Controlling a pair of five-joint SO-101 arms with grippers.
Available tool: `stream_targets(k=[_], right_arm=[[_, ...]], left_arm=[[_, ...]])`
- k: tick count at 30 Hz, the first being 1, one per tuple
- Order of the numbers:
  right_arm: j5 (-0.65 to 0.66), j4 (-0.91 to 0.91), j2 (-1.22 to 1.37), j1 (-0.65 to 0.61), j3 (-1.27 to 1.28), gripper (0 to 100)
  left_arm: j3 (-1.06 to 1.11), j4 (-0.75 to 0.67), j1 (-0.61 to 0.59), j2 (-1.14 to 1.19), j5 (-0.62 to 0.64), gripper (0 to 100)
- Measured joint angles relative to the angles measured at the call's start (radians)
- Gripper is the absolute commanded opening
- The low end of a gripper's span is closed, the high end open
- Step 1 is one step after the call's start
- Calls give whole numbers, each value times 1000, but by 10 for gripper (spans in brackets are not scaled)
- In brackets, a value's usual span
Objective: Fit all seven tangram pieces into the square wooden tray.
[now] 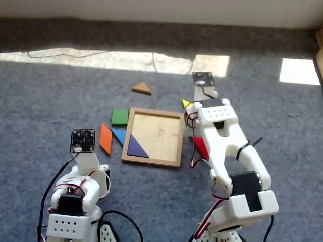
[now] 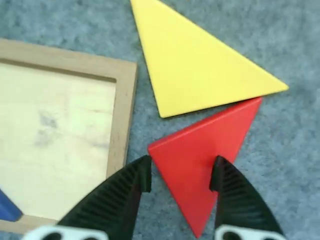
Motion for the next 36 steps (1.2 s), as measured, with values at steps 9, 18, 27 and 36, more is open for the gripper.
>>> stream_targets(k=[9,18,27,36], right_arm=[[-137,0,0,0,0,389],[-180,-51,3,-2,0,389],[-206,25,218,0,-147,389],[-209,78,256,-2,-201,355]], left_arm=[[0,0,0,0,0,5],[0,0,0,0,0,5],[0,0,0,0,0,5],[0,0,0,0,0,5]])
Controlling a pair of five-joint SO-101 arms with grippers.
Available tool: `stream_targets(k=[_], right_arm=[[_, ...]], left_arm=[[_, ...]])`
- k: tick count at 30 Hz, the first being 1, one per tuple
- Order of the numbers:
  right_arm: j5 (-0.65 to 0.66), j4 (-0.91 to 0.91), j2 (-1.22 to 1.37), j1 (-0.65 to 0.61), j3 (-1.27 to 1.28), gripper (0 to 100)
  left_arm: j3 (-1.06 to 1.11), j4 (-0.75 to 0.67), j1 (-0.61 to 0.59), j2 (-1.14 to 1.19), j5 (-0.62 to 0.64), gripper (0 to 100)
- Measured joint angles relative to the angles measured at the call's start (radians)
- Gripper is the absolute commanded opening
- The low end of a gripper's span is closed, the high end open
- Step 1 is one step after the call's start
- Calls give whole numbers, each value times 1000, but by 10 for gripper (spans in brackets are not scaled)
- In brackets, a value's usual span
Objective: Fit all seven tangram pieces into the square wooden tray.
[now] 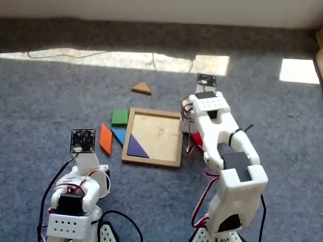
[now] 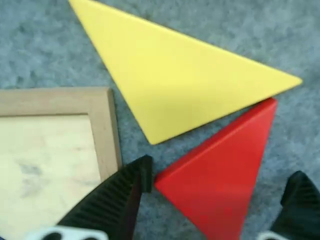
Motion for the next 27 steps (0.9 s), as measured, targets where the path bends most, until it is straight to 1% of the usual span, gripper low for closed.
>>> stream_targets(k=[4,11,14,17,20,23,27], right_arm=[[-2,46,0,0,0,307],[-2,58,0,0,0,292],[-2,60,0,0,0,239],[41,63,0,6,-3,206],[80,66,-8,6,-5,204],[91,66,-63,8,25,202],[135,14,-204,9,149,202]], left_arm=[[0,0,0,0,0,5],[0,0,0,0,0,5],[0,0,0,0,0,5],[0,0,0,0,0,5],[0,0,0,0,0,5],[0,0,0,0,0,5],[0,0,0,0,0,5]])
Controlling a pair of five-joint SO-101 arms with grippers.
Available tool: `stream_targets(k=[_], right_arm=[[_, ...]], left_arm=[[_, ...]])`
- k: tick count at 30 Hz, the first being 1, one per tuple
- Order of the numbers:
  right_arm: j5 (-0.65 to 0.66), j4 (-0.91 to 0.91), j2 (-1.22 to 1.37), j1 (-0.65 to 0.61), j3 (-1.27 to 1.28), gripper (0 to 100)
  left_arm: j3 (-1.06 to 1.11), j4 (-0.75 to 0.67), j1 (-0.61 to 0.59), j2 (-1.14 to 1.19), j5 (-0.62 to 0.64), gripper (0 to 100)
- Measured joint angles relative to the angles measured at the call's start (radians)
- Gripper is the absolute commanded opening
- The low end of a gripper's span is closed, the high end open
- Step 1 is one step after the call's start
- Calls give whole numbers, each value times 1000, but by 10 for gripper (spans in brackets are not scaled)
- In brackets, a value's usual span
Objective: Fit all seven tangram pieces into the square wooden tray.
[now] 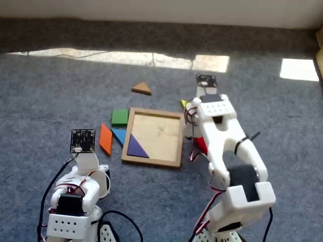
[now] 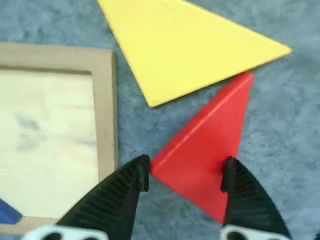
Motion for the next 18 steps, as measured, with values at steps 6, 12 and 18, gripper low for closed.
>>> stream_targets(k=[6,12,18], right_arm=[[29,-35,-183,-8,140,202],[32,-38,-213,-48,143,226],[34,-49,-157,-26,143,388]], left_arm=[[0,0,0,0,0,5],[0,0,0,0,0,5],[0,0,0,0,0,5]])
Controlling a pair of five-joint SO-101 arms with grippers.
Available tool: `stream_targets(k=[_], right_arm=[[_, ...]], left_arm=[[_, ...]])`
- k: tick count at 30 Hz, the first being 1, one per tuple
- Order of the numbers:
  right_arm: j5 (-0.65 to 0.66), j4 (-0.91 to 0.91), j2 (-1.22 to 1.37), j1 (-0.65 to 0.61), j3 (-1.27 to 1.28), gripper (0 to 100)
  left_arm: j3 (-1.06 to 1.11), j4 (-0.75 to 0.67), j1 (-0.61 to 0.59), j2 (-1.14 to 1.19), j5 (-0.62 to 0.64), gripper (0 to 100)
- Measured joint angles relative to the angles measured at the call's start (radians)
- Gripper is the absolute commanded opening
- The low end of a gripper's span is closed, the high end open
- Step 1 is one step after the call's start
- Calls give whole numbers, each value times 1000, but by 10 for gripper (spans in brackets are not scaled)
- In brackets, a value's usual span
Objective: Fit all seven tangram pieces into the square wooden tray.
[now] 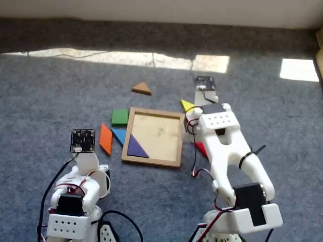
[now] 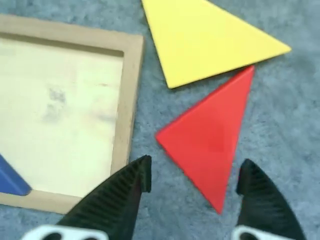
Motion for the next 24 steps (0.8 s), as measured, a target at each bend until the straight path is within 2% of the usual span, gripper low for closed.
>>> stream_targets(k=[12,24], right_arm=[[3,-15,308,0,-184,386],[3,25,348,0,-238,366]], left_arm=[[0,0,0,0,0,5],[0,0,0,0,0,5]])
